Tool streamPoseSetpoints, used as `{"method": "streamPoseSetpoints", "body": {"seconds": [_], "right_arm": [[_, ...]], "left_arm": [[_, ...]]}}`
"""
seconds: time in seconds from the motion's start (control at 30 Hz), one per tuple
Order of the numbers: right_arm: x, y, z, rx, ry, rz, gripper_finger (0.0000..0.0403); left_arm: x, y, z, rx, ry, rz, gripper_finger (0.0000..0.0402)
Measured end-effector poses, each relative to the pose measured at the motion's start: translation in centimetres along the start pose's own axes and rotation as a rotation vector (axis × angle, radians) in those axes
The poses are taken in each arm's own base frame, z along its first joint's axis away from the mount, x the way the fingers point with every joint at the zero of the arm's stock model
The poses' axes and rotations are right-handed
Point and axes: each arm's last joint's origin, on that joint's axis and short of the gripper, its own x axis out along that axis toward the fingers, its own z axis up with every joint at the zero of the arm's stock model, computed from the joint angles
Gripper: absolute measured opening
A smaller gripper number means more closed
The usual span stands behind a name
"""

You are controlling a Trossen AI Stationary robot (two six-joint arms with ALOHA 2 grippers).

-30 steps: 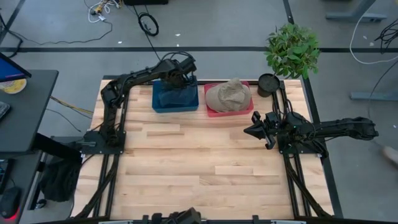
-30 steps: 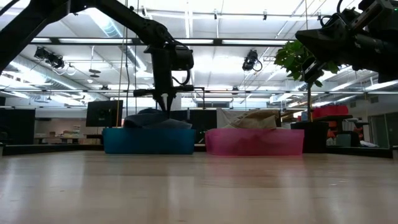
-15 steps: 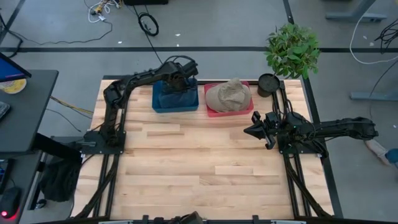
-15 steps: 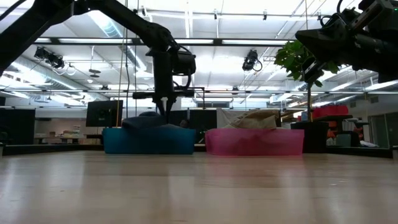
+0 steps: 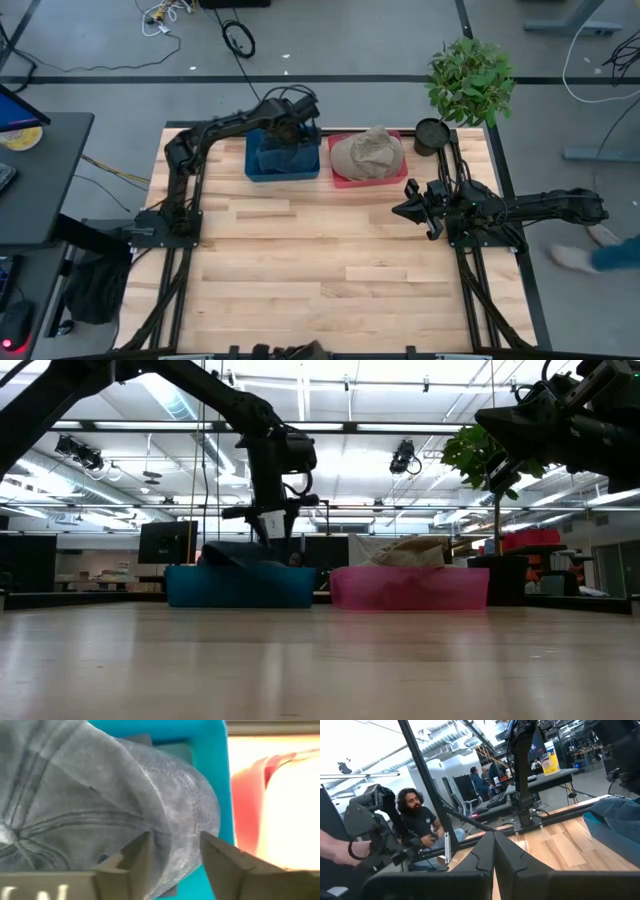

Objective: Pick & Place hat
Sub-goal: Put the blue cap into the blue bin

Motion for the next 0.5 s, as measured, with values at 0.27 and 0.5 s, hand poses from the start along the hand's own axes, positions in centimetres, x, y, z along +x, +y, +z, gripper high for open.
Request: {"method": "streamPoseSetpoints", "body": {"seconds": [0.27,0.5], "right_arm": [[0.0,0.0,0.0,0.000,0.000,0.000,0.0011],[0.0,0.0,0.0,0.000,0.001,0.000,0.0011]], "left_arm": [[-3.6,0.6,-0.3,0.004,-0.114,0.044,0.0219],[-4.0,1.7,-0.5,0.112,-0.103,0.166,0.0046]]}}
